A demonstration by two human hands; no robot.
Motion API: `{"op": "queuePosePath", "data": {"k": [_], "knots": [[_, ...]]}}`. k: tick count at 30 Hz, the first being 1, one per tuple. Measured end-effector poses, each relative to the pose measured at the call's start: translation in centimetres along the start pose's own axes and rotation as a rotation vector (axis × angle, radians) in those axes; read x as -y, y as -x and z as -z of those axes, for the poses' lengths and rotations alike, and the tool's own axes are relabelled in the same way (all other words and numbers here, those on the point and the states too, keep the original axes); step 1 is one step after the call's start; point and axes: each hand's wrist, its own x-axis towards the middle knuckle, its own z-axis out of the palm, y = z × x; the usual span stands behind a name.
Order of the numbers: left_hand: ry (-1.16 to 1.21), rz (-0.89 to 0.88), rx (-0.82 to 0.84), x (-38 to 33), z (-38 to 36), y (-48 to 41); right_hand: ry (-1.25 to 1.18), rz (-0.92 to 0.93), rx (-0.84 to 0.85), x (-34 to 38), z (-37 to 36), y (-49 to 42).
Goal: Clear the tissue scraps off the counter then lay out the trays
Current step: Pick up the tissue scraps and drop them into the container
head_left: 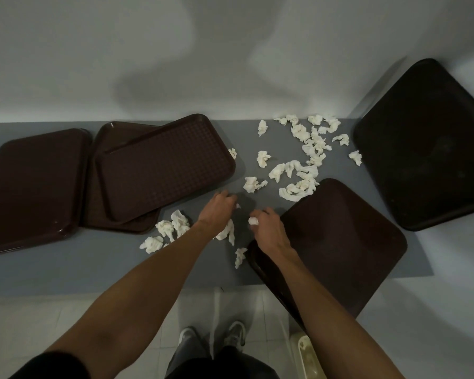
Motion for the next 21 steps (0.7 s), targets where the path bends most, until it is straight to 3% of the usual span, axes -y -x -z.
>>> {"op": "queuePosePath", "data": {"k": [14,21], "knots": [[0.323,0.019,-0.246,-1.8,4.6,7.0,-0.369,-0.081,-0.249,2.0,4.3,6.3],[0.397,0.028,-0.16,-5.8,5.1,15.3,-0.419,-0.188,-0.336,2.7,3.8,16.1]]}}
